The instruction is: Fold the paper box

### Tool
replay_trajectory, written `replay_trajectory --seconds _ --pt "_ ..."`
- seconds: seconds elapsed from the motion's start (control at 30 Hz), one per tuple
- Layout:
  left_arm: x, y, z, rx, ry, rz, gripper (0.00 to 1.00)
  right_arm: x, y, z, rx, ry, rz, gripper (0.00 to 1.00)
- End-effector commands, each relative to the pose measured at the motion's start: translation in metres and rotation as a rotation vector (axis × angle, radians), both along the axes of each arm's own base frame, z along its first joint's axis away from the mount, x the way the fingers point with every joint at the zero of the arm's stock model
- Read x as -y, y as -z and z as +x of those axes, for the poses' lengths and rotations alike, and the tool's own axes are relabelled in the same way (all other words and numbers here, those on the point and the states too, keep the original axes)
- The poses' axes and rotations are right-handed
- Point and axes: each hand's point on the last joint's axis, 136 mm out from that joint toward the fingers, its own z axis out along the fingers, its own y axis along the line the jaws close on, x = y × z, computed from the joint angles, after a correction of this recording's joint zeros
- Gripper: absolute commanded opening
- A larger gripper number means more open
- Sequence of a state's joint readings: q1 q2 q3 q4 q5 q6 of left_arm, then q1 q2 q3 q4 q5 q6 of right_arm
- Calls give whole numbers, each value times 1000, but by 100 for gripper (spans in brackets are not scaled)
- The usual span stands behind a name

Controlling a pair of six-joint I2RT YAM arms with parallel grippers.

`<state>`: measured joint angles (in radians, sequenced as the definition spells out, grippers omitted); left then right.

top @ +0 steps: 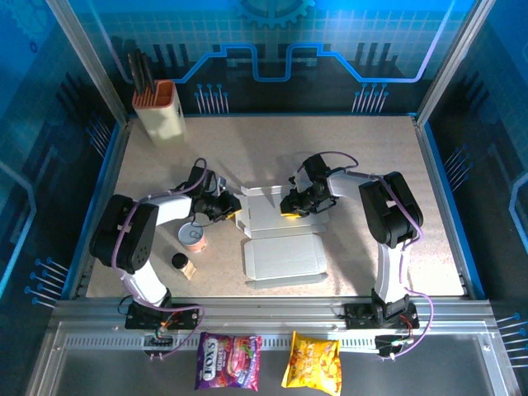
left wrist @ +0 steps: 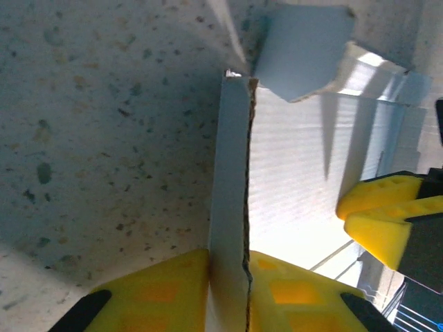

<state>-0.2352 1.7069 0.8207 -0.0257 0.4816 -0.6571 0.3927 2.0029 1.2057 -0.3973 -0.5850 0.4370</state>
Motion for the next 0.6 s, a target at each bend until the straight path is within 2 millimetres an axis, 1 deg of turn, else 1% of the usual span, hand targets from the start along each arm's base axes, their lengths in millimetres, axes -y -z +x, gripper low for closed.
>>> replay_trajectory --seconds 0.0,0.2,0.3,0.37,0.5,0.57 --pt "8 -16 -2 28 20 -47 19 -2 9 -9 -27 -12 -21 28" --pt "14 -21 -2 35 35 -92 10 -3 9 -9 -27 -12 -22 28" --pt "18 -18 -1 26 39 -121 10 -3 10 -9 -29 -11 -21 28" --pt "18 -13 -1 14 36 -120 13 -3 10 -9 -28 -12 -21 28" --pt "14 -3 -2 -9 23 -90 30 -3 10 -10 -32 -12 -21 28" --pt "13 1 -3 -13 23 -76 34 -4 10 -10 -29 -14 -21 28"
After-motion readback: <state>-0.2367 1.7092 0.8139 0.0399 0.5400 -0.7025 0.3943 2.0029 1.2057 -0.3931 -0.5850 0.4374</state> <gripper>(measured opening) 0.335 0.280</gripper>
